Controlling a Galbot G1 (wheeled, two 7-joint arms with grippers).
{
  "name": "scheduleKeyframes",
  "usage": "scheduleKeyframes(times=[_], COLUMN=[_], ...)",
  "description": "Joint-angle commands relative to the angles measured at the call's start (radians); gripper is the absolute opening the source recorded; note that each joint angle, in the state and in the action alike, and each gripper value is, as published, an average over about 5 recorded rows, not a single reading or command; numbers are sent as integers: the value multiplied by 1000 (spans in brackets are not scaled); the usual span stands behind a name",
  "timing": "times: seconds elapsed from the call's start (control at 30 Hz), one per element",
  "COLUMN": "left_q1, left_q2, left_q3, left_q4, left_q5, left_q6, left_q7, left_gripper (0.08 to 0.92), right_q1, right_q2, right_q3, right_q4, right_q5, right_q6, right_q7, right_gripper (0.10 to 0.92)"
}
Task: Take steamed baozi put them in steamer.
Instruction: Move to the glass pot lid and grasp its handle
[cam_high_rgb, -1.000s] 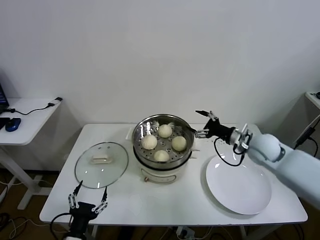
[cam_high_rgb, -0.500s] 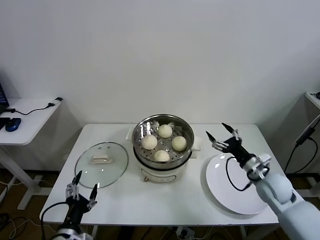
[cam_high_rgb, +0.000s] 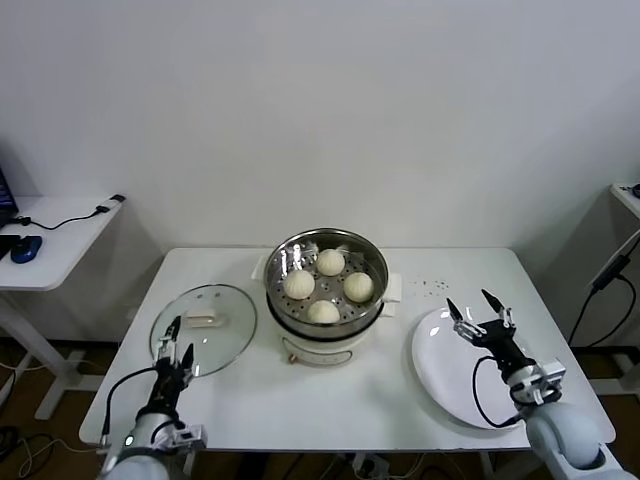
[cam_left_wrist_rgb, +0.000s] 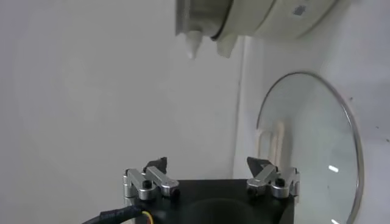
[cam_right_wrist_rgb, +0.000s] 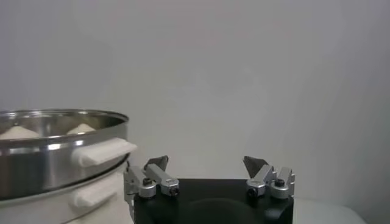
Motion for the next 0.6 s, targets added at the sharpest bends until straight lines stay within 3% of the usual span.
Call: scheduleKeyframes(times=[0.03, 0.6], left_q1=[-256, -444], left_q2=[4, -14], left_q3=[95, 102], left_q4=[291, 570], left_q5=[77, 92], left_q6=[62, 56], left_q7=[-17, -83], left_gripper=[823, 823], right_q1=[-53, -62], right_q2=[64, 94], right_q3=[51, 70], right_q4=[-17, -43], right_q5=[-54, -88], right_q6=[5, 18], right_q7=[12, 4], right_gripper=[823, 823])
